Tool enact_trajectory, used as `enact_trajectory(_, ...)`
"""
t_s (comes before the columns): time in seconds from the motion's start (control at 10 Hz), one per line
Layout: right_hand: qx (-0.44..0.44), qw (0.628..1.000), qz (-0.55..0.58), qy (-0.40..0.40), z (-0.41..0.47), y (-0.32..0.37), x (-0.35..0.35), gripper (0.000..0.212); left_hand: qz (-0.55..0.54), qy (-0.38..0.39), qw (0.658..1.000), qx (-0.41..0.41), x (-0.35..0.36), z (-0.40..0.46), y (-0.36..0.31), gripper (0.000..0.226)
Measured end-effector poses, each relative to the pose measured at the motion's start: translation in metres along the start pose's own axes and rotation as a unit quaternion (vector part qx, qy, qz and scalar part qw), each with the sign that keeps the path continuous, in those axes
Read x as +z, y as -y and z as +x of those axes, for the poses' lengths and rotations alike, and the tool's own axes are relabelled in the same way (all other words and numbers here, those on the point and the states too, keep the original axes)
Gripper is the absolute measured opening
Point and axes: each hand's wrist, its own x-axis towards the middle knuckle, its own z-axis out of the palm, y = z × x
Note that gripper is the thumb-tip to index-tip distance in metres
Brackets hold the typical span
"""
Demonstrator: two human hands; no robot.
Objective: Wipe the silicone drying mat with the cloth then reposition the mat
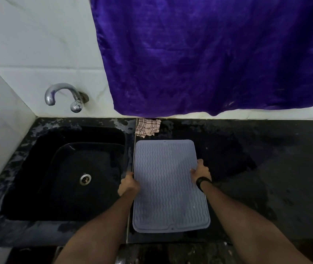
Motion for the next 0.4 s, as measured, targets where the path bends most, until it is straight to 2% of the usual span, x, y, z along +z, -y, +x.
enact_trajectory(0.1, -0.090, 0.978, -0.186, -0.040, 0.002, -0.008, 0.003, 0.058, 0.104, -0.053, 0.991, 0.073, 0.005, -0.002, -0.001, 0.069)
enact_trajectory(0.2, -0.184, 0.932, -0.307, 0.061, 0.000, -0.001, 0.006, 0.064, 0.206, 0.012, 0.957, 0.206, 0.004, 0.000, -0.014, 0.087)
enact_trajectory(0.3, -0.154, 0.914, -0.336, 0.167, -0.003, 0.007, 0.013, 0.068, 0.281, 0.172, 0.914, 0.235, 0.004, 0.001, -0.026, 0.079)
enact_trajectory(0.4, -0.145, 0.915, -0.337, 0.168, -0.004, 0.019, 0.009, 0.071, 0.278, 0.191, 0.916, 0.218, -0.004, 0.003, -0.038, 0.083)
